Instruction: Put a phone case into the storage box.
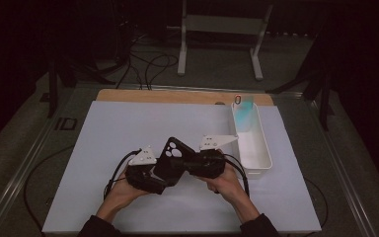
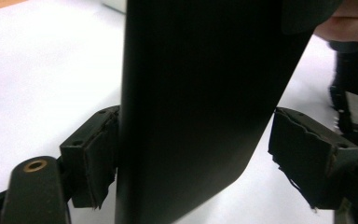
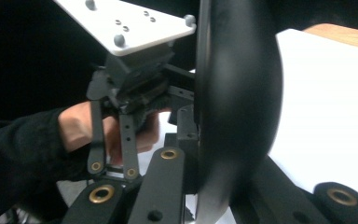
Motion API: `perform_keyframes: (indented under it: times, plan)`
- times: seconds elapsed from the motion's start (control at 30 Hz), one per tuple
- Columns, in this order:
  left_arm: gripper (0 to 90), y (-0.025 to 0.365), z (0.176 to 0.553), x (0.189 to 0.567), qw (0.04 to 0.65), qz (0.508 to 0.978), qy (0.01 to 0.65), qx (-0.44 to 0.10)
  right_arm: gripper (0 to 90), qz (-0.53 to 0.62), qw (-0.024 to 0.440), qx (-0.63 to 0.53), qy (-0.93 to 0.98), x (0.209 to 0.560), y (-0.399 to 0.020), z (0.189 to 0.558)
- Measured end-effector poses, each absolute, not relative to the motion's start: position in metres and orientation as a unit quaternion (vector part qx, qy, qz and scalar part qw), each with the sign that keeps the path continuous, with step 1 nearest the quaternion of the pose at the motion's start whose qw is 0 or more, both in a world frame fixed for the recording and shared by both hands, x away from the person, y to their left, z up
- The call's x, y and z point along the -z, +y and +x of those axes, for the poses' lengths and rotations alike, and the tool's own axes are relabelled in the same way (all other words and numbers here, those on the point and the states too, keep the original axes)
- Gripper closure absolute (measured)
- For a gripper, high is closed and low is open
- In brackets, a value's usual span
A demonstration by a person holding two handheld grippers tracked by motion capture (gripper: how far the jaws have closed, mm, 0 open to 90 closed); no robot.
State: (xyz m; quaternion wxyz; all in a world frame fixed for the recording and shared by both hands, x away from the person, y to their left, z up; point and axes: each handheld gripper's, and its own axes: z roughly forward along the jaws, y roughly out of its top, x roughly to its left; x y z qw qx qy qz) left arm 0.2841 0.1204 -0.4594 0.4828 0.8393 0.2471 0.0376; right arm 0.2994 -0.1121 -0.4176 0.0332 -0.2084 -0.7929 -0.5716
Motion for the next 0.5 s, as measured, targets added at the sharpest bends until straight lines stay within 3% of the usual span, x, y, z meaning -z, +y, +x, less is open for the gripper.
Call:
perform_keyframes:
  times: [0.23,0.5]
  plan:
    - [34.8,0.1195,0.2822,0.4600,0.487,0.844,0.226,-0.026,86.2,-0.193,0.037,0.569,-0.799,0.4171,-0.1106,0.2989]
    - [58.1,0.1259,0.2819,0.4593,0.495,0.839,0.227,-0.027,82.9,-0.209,0.020,0.560,-0.801,0.4187,-0.1171,0.3055]
